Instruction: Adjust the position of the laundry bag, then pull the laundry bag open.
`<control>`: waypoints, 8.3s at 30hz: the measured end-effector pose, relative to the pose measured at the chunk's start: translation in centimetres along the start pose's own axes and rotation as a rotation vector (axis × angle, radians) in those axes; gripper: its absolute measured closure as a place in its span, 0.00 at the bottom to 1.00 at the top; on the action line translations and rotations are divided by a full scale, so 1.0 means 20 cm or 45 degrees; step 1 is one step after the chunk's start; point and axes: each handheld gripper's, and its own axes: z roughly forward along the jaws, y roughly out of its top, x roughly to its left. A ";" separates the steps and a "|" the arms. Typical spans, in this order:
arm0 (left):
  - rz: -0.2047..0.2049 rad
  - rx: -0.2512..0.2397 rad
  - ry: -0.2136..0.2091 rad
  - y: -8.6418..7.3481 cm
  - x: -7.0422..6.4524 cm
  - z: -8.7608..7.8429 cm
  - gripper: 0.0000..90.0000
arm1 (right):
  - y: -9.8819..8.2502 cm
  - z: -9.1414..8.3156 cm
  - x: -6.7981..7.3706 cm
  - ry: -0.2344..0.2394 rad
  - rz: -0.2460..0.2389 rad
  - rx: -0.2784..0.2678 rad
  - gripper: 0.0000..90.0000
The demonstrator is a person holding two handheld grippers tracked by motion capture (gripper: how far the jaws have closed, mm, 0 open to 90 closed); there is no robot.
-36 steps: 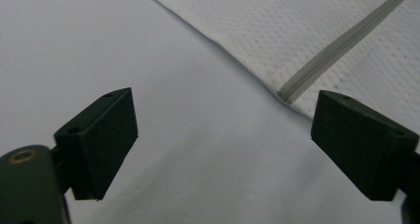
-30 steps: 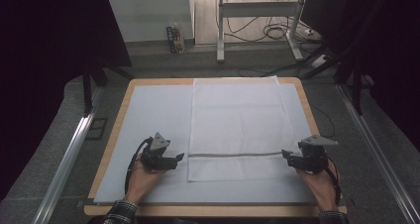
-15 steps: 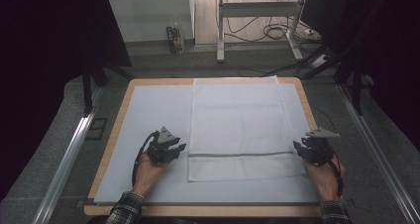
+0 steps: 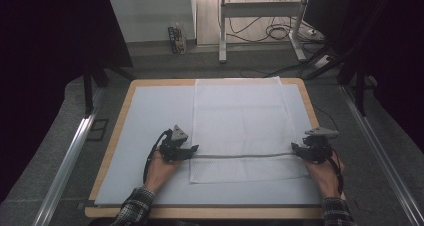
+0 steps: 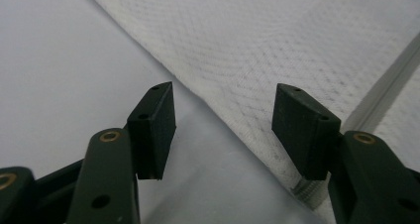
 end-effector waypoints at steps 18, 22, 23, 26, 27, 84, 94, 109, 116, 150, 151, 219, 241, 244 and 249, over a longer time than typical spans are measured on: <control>-0.055 -0.009 -0.063 0.00 -0.02 0.01 0.81 | 0.02 0.01 0.04 0.058 0.018 0.087 0.87; -0.079 -0.017 -0.093 0.00 -0.02 0.01 0.98 | 0.02 0.00 0.04 0.053 0.009 0.089 0.96; -0.065 -0.017 -0.092 0.00 -0.01 0.01 0.98 | 0.02 0.00 0.04 0.050 0.006 0.085 0.97; -0.065 -0.012 -0.102 0.00 -0.01 0.00 0.99 | 0.02 -0.01 0.05 0.044 -0.003 0.063 0.97; -0.065 -0.009 -0.105 0.00 -0.01 0.00 0.99 | 0.02 -0.02 0.04 0.048 0.001 0.055 0.97; -0.016 0.117 -0.161 -0.29 0.14 -0.45 0.98 | -0.01 -0.14 0.46 0.374 -0.346 0.084 0.96; -0.039 0.122 -0.145 -0.32 0.14 -0.47 0.97 | -0.01 -0.13 0.52 0.388 -0.388 0.116 0.96; -0.121 0.002 -0.064 -0.32 0.14 -0.48 0.35 | -0.01 -0.16 0.48 0.367 -0.374 0.066 0.57; -0.075 -0.012 -0.029 -0.32 0.10 -0.48 0.24 | -0.02 -0.18 0.48 0.393 -0.323 0.052 0.43; 0.041 0.039 0.007 -0.37 -0.08 -0.53 0.06 | -0.20 -0.28 0.54 0.392 -0.239 0.120 0.16; 0.041 0.037 0.008 -0.37 -0.08 -0.53 0.06 | -0.20 -0.28 0.54 0.387 -0.233 0.125 0.16; 0.139 0.083 -0.007 -0.34 -0.14 -0.50 0.06 | -0.19 -0.34 0.64 0.272 -0.258 0.107 0.97; 0.212 -0.133 -0.262 0.17 -0.30 -0.37 0.13 | -0.18 -0.42 0.65 0.235 -0.609 -0.232 0.97; 0.231 -0.163 -0.281 0.27 -0.33 -0.32 0.11 | -0.18 -0.42 0.65 0.226 -0.639 -0.227 0.97; 0.242 -0.164 -0.351 0.44 -0.40 -0.20 0.07 | -0.19 -0.41 0.65 0.223 -0.671 -0.216 0.97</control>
